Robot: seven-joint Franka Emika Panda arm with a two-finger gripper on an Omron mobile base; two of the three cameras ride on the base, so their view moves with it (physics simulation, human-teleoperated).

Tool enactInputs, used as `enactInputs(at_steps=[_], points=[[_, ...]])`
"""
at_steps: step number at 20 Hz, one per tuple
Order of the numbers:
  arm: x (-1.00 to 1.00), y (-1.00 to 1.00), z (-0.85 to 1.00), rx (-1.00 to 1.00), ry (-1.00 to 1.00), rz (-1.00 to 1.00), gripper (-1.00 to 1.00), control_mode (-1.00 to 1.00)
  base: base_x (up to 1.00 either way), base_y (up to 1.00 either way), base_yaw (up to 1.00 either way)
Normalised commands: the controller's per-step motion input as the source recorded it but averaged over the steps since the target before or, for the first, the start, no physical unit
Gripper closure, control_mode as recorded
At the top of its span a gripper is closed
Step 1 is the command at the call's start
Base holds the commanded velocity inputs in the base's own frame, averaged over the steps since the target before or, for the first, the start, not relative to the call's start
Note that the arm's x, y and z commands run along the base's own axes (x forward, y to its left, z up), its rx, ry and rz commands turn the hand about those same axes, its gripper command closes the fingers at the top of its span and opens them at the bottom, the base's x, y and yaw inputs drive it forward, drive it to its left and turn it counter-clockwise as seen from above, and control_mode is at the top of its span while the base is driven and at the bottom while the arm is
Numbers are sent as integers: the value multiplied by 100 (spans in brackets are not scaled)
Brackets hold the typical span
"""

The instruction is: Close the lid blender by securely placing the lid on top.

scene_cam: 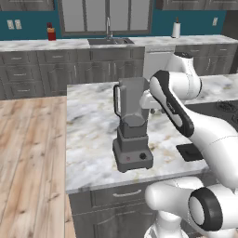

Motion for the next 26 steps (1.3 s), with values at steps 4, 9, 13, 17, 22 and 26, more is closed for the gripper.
enactInputs(at_steps=[4, 9, 13, 17, 22, 26], points=[[-9, 0, -7, -3, -1, -1, -100, -100, 0, 0, 0], [-64, -81, -18, 1, -3, 0, -100, -100, 0, 0, 0], [-61, -93, -40, 4, 0, -4, -100, -100, 0, 0, 0], [-21, -81, -41, 1, 6, -7, -100, -100, 0, 0, 0], [3, -35, -27, 0, 12, -1, -100, -100, 0, 0, 0], [13, -23, -38, 0, 9, 0, -100, -100, 0, 0, 0]])
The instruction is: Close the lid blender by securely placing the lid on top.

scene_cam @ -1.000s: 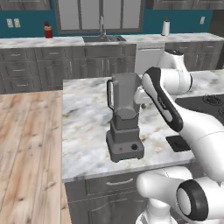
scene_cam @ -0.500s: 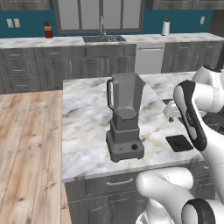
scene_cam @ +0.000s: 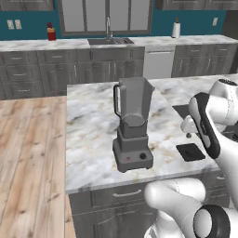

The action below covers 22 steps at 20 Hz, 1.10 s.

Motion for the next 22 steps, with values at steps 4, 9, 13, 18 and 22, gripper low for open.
enactInputs(at_steps=[4, 9, 13, 18, 22], points=[[14, -35, -54, 0, 18, 0, -100, -100, 0, 0, 0], [31, -48, -50, 0, 15, -1, -100, -100, 0, 0, 0], [40, -52, -45, 0, 13, 0, -100, -100, 0, 0, 0], [37, -24, -42, 0, 9, 0, -100, -100, 0, 0, 0], [45, 0, -36, 0, 0, 0, -100, -100, 0, 0, 0]])
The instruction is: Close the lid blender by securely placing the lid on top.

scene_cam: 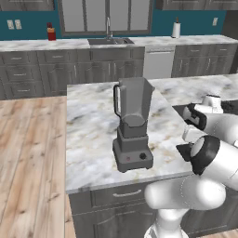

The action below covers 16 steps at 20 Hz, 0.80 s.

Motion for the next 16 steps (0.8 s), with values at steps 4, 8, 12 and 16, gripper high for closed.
enactInputs(at_steps=[4, 8, 12, 16], points=[[54, 0, -38, 0, 0, 0, -100, -100, 0, 0, 0], [43, 0, -41, 0, 0, 0, -100, -100, 0, 0, 0], [24, 0, -43, 0, 0, 0, -100, -100, 0, 0, 0], [10, 0, -41, 0, 0, 0, -100, -100, 0, 0, 0]])
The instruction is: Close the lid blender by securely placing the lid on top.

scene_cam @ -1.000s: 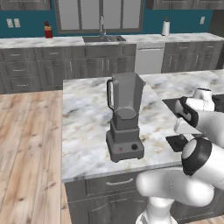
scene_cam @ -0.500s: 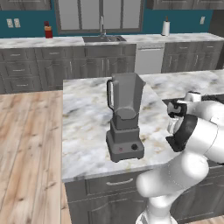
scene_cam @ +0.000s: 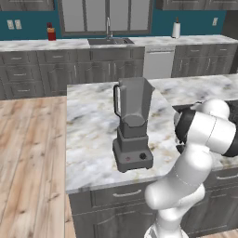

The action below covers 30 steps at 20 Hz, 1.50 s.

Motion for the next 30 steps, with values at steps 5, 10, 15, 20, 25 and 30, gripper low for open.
enactInputs(at_steps=[5, 10, 15, 20, 25, 30], points=[[1, 0, -34, 0, 0, 0, -100, -100, 0, 0, 0], [-1, 9, -20, -6, -3, 0, -100, -100, 0, 0, 0], [-6, 1, 0, -12, -9, 0, -100, -100, 0, 0, 0], [-5, 6, -31, -7, -2, 0, -100, -100, 0, 0, 0], [-2, 18, -53, -1, 0, 0, -100, -100, 0, 0, 0], [-21, 3, -67, 0, 0, 0, -100, -100, 0, 0, 0]])
